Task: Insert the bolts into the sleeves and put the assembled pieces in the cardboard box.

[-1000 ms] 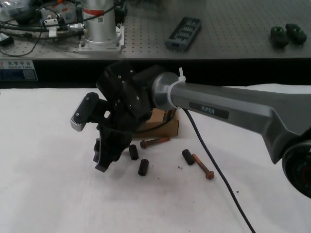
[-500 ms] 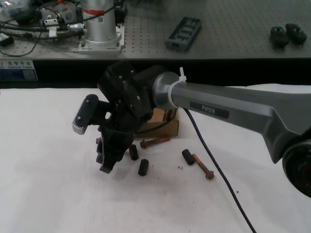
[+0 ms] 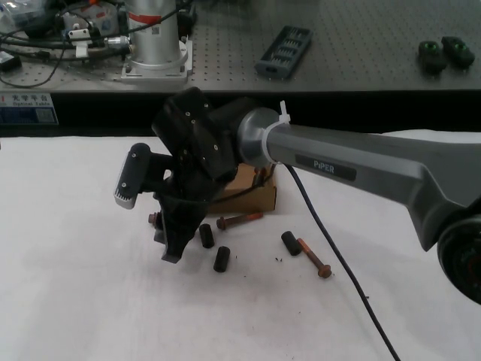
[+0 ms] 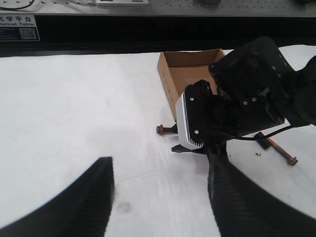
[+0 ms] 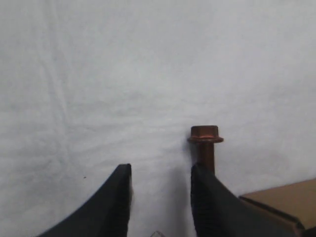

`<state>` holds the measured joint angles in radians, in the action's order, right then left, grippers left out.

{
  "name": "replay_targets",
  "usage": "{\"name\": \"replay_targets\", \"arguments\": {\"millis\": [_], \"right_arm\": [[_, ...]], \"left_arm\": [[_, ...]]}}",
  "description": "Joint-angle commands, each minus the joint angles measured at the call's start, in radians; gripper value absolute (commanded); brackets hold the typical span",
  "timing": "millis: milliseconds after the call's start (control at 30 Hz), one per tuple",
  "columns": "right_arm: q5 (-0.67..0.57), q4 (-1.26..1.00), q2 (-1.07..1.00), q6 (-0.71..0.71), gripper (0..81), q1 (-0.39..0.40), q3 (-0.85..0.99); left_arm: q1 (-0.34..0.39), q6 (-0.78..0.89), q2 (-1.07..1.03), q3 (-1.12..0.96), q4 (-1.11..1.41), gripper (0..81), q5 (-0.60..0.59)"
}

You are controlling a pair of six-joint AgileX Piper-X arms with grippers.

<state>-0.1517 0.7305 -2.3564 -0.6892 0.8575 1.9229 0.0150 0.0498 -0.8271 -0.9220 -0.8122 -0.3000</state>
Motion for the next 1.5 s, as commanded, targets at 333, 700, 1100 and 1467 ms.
{"name": "replay_targets", "arguments": {"millis": [333, 700, 1100, 1467], "right_arm": [[-0.016, 0.003, -0.005, 0.000, 29.7, -0.059, 0.015], [-0.045, -0.006, -0.005, 0.000, 29.7, -0.083, 0.015], [-0.096, 0.019, -0.021, 0.050, 29.7, -0.066, 0.015], [-0.113, 0.098, -0.021, 0.053, 29.5, -0.063, 0.015]], "left_arm": [[-0.003, -0.007, 0.008, -0.008, -0.003, 41.7, -0.057], [-0.003, -0.007, 0.008, -0.008, -0.003, 35.7, -0.057], [-0.003, -0.035, 0.049, -0.008, -0.030, 35.6, -0.138], [-0.003, -0.035, 0.185, -0.008, -0.031, 35.6, -0.138]]}}
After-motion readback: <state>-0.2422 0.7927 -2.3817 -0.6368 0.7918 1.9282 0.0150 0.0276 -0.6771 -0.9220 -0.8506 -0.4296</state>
